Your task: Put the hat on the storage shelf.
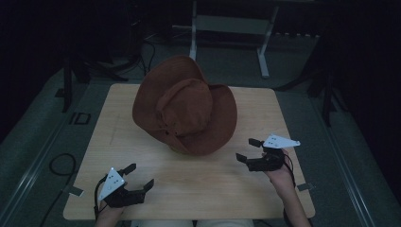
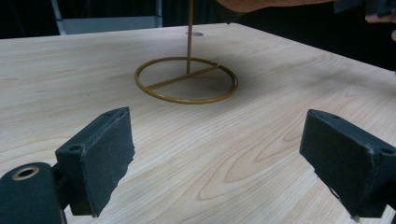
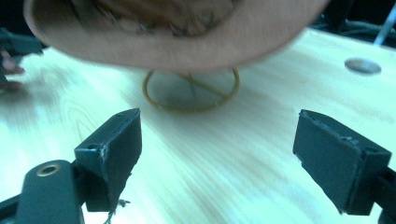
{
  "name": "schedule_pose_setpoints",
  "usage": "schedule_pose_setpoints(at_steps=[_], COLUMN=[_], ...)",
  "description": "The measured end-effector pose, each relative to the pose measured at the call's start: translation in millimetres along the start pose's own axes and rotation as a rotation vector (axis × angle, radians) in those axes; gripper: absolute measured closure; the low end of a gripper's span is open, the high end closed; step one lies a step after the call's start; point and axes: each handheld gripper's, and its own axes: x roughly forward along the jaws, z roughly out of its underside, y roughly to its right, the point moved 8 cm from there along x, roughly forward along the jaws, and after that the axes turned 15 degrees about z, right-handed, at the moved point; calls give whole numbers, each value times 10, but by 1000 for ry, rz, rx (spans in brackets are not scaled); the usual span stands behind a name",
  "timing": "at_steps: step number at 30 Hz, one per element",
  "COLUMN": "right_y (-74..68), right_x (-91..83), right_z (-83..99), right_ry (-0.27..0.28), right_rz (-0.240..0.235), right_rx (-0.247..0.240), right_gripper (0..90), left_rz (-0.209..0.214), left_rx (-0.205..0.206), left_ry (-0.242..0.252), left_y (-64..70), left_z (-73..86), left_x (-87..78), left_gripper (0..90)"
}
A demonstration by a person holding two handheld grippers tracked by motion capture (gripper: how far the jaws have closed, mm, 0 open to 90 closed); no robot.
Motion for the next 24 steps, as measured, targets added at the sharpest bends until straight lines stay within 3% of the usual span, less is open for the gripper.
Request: schedule_pose_setpoints(at_steps=[11, 15, 24], right_y=[147, 192, 381], right_x=[24, 6, -112], right_z=[478, 563, 817], right_ry=[-73, -69, -87], right_rz=[52, 72, 187], right_rx=[11, 23, 35], right_gripper=[154, 153, 129], left_rz=[-15, -17, -15], left_rx=[1, 1, -4], left_ry=[-4, -1, -2], left_y=[-25, -28, -34], left_z=[8, 6, 8], left_x=[-5, -2, -7], left_gripper=[104, 104, 104])
